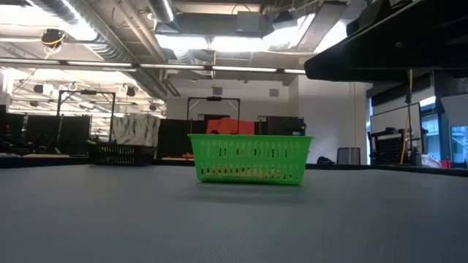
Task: Sort crayons
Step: Put the red crayon into the green bin
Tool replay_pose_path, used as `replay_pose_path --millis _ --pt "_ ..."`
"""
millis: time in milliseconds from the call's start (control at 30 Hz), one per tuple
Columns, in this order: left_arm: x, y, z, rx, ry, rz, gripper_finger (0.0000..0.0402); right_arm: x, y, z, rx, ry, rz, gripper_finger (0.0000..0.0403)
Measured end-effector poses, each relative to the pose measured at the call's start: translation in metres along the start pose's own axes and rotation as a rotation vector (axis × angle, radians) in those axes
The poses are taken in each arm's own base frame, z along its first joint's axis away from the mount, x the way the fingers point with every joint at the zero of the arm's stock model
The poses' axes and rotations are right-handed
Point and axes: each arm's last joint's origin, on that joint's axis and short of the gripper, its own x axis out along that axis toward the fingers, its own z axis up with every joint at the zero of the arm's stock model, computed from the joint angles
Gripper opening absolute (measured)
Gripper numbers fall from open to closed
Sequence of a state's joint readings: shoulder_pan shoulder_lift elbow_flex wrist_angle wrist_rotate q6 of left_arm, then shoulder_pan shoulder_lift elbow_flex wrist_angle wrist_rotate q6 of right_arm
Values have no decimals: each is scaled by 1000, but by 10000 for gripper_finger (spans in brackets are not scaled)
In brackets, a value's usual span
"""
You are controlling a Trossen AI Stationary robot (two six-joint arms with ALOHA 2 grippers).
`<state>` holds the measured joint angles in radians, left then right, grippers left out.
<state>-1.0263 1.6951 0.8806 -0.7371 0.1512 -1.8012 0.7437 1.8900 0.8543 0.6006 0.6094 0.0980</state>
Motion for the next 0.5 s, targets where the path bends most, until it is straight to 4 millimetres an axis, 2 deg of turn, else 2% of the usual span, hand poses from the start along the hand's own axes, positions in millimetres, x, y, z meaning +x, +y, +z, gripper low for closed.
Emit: replay_pose_path --millis 333,500 --pt "-3 0 1 23 35 7 14 0 0 0 0 0 0 198" --pt "-17 5 0 17 -20 54 6 0 0 0 0 0 0 198"
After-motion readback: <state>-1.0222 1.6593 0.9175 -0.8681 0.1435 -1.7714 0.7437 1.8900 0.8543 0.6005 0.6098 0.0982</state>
